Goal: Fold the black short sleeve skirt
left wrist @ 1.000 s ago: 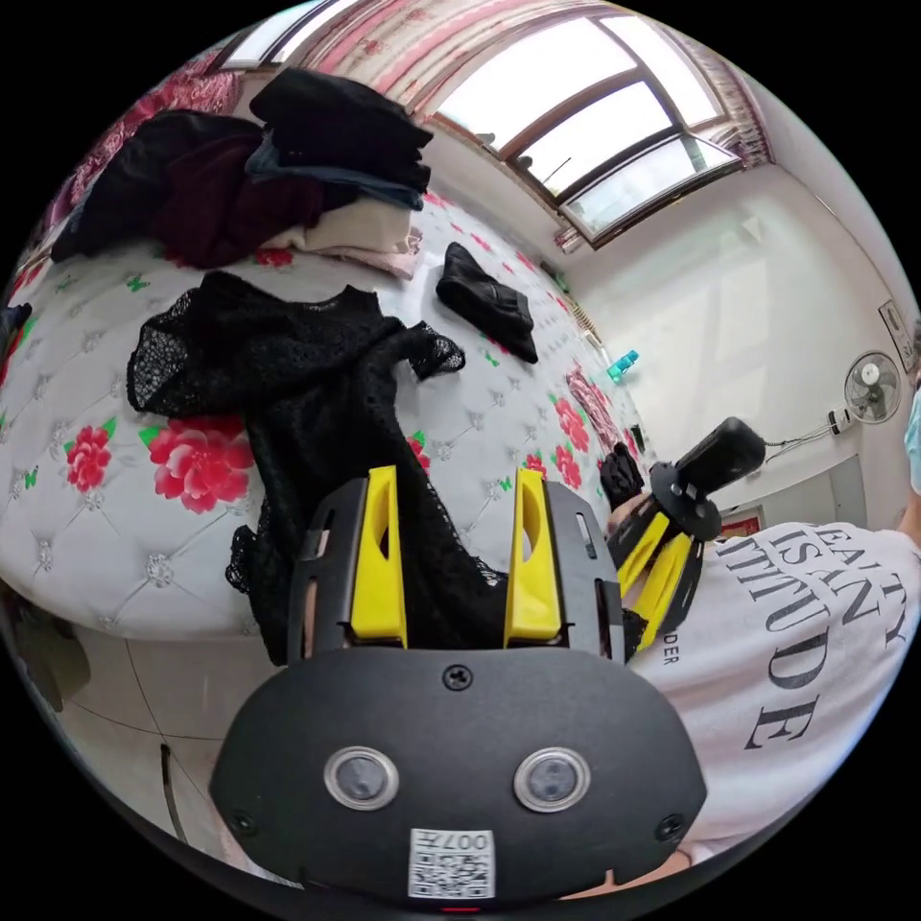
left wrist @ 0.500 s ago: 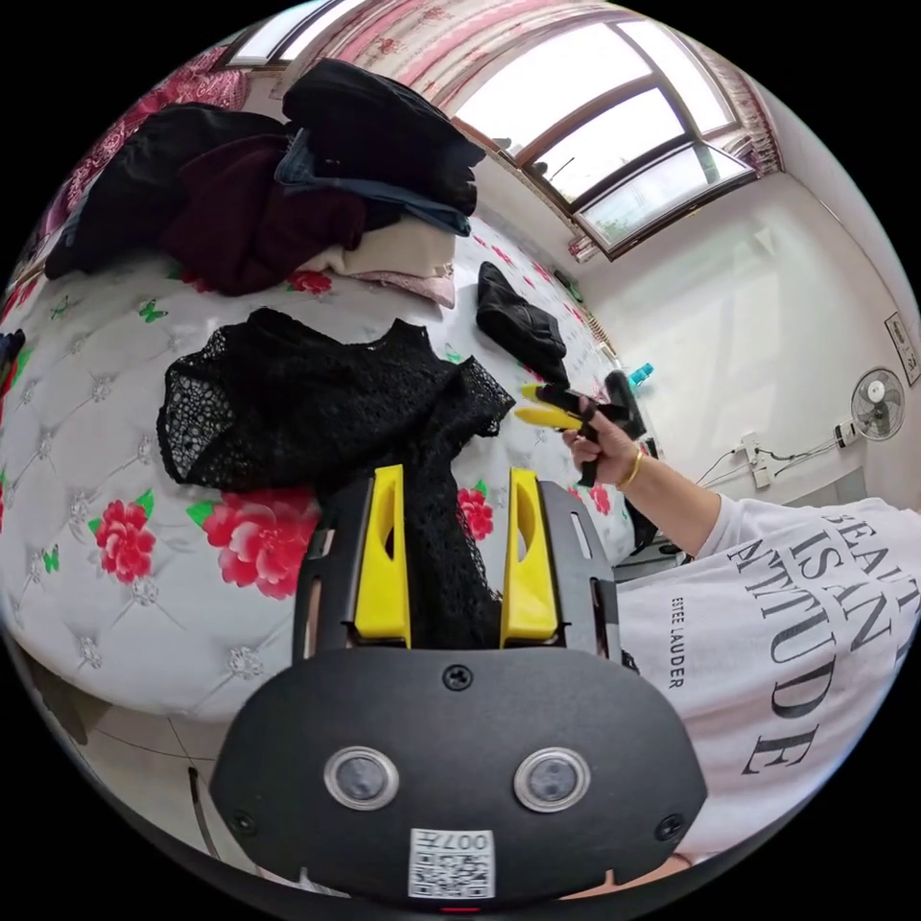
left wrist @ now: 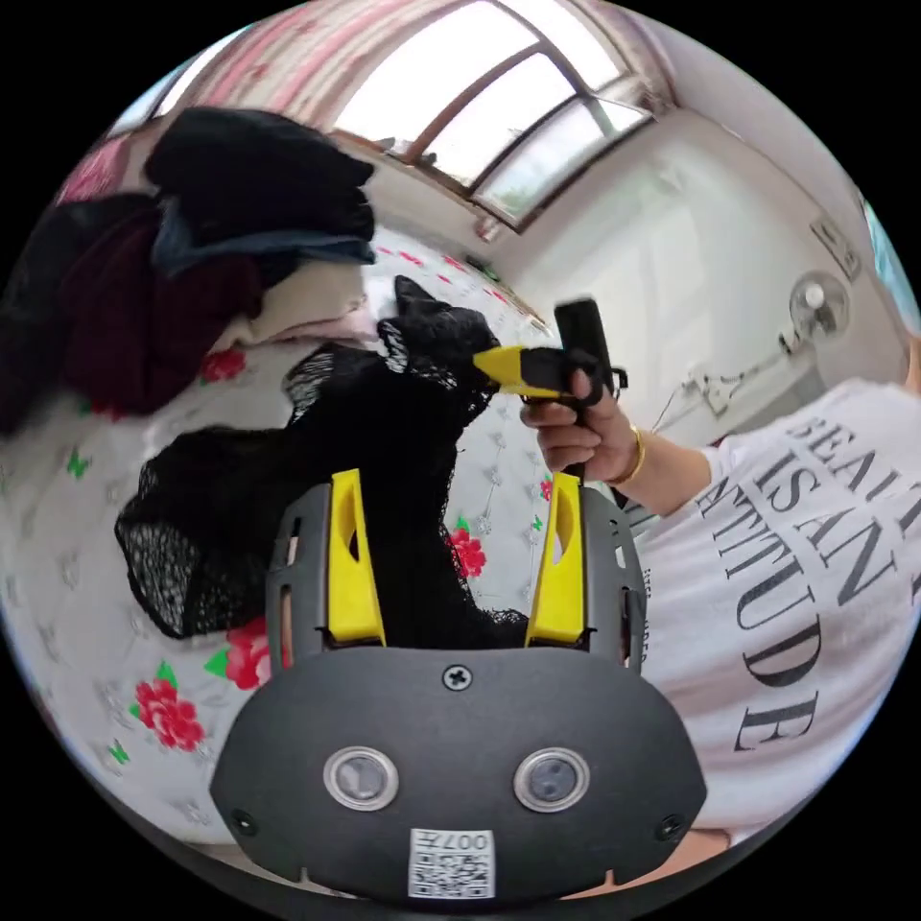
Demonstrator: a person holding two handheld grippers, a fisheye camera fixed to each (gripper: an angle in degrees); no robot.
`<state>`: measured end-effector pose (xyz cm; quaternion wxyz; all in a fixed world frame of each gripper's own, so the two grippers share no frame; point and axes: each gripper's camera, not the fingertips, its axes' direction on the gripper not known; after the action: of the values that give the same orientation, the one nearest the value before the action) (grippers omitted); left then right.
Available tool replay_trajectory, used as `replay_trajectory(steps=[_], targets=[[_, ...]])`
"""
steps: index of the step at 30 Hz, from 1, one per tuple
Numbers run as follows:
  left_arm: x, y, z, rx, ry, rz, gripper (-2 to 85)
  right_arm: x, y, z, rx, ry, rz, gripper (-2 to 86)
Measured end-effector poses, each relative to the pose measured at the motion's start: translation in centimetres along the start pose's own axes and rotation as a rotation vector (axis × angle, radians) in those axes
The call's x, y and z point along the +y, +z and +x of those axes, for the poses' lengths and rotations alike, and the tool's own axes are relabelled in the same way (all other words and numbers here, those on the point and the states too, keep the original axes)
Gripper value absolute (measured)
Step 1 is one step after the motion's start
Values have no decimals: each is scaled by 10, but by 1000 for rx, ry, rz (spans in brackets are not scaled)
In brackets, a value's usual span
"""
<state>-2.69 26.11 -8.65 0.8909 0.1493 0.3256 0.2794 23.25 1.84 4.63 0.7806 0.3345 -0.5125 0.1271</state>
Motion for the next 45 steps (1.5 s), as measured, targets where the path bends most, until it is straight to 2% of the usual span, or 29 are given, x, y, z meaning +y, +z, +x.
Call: replay_trajectory(steps=[2, 4, 6, 10, 11, 13, 15, 19, 21, 24, 26, 30, 32, 34, 36, 38, 39, 40, 43, 45], targets=[[0, -2, 37, -52, 62, 16, 227, -18, 34, -66, -183, -203, -120, 0], [9, -25, 70, -117, 104, 157, 146, -22, 58, -118, -265, -320, -215, 3], [32, -64, 94, -179, 80, 318, 27, -16, 75, -160, -233, -415, -282, 9], [67, -119, 111, 72, 110, 360, 7, -2, 61, -210, -216, -571, -355, 40], [79, -139, 125, 167, 160, 370, 4, 1, 43, -211, -155, -584, -326, 49], [97, -176, 173, 364, 354, 363, 2, 4, 9, -197, 7, -523, -212, 62], [108, -199, 221, 431, 531, 376, 2, 6, -21, -172, 127, -430, -113, 79], [120, -213, 331, 538, 925, 303, 2, -4, -24, -126, 186, -274, -184, 121], [123, -206, 368, 526, 1014, 260, 2, -11, -12, -116, 173, -249, -223, 140], [132, -199, 405, 506, 1036, 264, 1, -13, 21, -91, 47, -105, -409, 162], [141, -197, 417, 493, 1013, 282, 1, 15, 50, -72, -114, 38, -537, 162], [156, -191, 436, 421, 937, 303, 1, 67, 77, -67, -287, 118, -674, 118], [157, -188, 438, 385, 896, 318, 2, 77, 66, -81, -483, 89, -604, 52], [157, -187, 438, 329, 847, 341, 2, 71, 39, -99, -485, 10, -504, 20], [151, -186, 428, 159, 691, 380, 2, 55, -4, -118, -363, -58, -366, 8], [143, -183, 412, 6, 505, 384, 1, 29, -89, -147, -239, -121, -90, 1], [139, -182, 401, -73, 386, 390, -1, 25, -111, -157, -208, -142, -15, 0], [137, -181, 397, -96, 343, 392, -2, 19, -154, -184, -139, -209, 113, -1], [123, -171, 413, -162, 325, 437, -2, 16, -226, -273, 71, -395, 281, -3], [110, -171, 443, -203, 383, 467, 0, 22, -252, -333, 140, -521, 364, -3]])
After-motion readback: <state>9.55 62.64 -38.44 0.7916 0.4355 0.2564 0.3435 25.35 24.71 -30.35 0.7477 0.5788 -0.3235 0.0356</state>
